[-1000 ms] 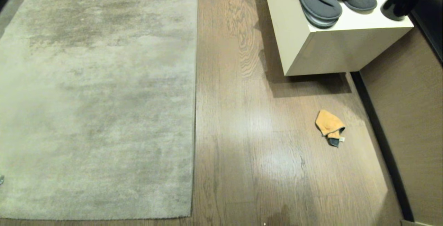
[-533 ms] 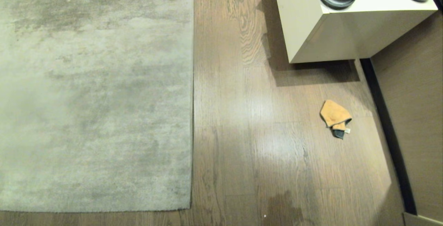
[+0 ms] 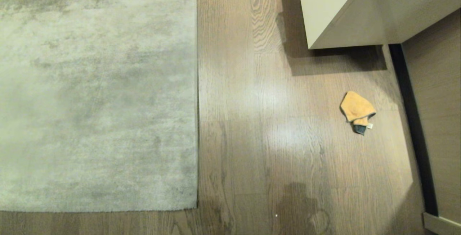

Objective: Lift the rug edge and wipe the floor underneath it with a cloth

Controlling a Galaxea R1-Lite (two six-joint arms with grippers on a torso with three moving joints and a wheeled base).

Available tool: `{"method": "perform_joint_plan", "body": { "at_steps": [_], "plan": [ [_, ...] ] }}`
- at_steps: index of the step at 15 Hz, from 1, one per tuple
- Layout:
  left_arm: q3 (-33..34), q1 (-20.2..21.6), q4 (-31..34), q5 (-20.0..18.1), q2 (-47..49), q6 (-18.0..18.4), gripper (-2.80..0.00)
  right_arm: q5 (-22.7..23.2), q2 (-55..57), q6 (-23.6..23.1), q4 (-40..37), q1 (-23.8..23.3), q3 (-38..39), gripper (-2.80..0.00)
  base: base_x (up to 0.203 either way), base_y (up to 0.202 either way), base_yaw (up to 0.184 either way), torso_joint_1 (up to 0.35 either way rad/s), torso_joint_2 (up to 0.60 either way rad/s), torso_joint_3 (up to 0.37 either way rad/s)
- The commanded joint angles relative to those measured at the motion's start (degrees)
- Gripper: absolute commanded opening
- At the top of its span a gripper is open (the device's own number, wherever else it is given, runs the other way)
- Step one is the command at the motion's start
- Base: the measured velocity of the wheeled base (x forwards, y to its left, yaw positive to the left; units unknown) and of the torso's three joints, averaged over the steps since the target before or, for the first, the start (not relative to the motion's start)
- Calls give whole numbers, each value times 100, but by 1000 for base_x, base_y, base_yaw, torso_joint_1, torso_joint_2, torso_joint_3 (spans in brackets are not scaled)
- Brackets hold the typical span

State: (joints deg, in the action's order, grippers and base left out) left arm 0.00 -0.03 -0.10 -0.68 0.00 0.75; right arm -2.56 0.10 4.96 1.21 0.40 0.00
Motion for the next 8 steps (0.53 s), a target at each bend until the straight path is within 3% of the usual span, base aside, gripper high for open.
{"method": "perform_joint_plan", "body": {
  "at_steps": [1, 8],
  "plan": [
    [0, 2, -6, -2, 9, 4, -280, 1, -1, 5, 2, 4, 0, -280, 0, 0, 0, 2, 2, -198],
    [0, -5, -8, -2, 9, 4, -280, 1, -1, 5, 2, 3, 0, -280, 0, 0, 0, 2, 4, -196]
  ]
}}
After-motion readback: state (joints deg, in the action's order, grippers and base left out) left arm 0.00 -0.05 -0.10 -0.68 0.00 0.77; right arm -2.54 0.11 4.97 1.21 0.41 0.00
